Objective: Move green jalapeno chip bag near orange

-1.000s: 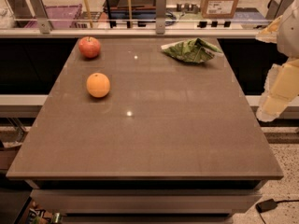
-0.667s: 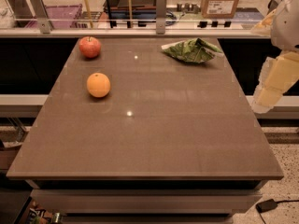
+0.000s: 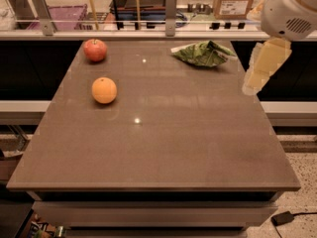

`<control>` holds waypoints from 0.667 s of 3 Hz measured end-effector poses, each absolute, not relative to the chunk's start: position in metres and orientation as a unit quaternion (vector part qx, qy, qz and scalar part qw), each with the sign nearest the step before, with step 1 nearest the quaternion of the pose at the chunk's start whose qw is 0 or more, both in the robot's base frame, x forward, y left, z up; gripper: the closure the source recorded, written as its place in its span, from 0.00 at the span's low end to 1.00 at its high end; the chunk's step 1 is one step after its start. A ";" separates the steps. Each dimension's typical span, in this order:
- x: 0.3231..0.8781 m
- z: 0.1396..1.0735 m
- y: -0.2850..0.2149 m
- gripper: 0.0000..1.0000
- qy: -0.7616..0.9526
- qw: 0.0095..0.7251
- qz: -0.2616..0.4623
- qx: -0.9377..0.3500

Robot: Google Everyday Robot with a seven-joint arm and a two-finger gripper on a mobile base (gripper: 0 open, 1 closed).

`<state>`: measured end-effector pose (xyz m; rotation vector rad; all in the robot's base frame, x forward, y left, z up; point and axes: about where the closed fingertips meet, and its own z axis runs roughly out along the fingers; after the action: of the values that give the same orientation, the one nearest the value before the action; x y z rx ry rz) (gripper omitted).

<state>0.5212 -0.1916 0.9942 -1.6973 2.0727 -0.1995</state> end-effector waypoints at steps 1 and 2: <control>0.558 0.988 -0.185 0.00 0.750 0.246 -0.083 -0.608; 0.597 0.979 -0.186 0.00 0.756 0.260 -0.100 -0.593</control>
Offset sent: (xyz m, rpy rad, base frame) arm 0.1245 0.0017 -0.0261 0.0131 -0.1368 -0.0939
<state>0.5968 -0.1861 0.9792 -1.6055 2.0464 -0.2695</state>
